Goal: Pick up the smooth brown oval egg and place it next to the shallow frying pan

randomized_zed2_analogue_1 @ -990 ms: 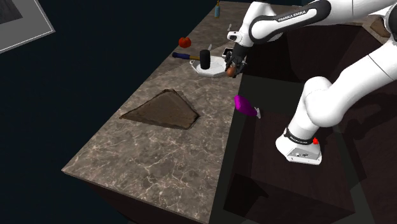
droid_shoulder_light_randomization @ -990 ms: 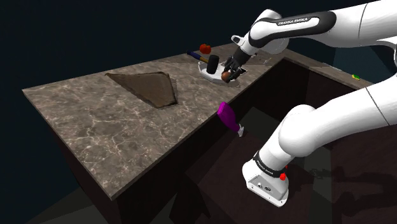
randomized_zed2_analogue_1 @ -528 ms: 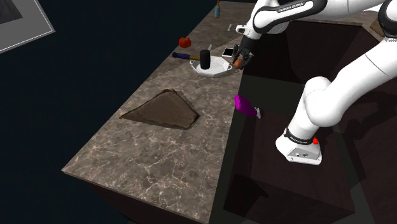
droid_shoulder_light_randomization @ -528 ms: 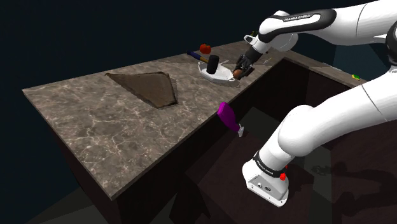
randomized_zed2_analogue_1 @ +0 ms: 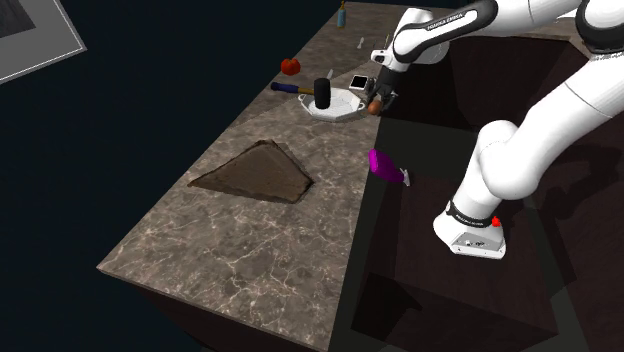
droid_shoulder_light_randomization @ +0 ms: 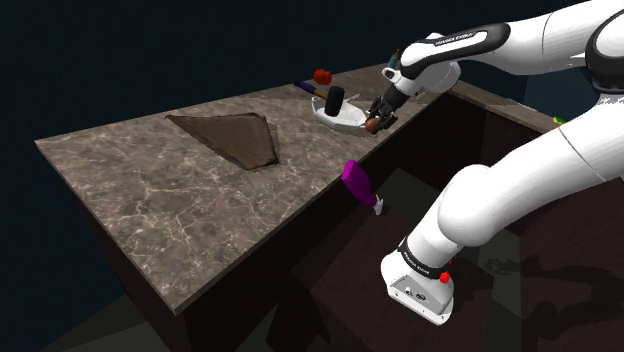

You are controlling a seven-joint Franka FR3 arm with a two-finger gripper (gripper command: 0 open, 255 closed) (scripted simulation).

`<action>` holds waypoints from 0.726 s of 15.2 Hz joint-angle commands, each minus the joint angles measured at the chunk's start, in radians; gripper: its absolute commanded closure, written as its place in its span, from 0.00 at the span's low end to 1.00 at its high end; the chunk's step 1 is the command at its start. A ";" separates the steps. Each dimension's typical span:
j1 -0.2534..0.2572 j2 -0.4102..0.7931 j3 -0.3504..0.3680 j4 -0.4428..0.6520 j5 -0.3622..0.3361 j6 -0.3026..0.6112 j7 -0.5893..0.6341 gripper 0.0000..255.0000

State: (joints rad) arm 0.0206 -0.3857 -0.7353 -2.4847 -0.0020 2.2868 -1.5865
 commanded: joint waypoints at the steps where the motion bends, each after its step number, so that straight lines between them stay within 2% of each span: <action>1: 0.008 0.018 -0.015 -0.015 0.011 0.030 -0.016 1.00; 11: 0.072 0.124 -0.091 -0.073 0.106 0.175 -0.116 1.00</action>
State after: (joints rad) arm 0.0840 -0.2733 -0.8188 -2.5499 0.0911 2.4433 -1.6906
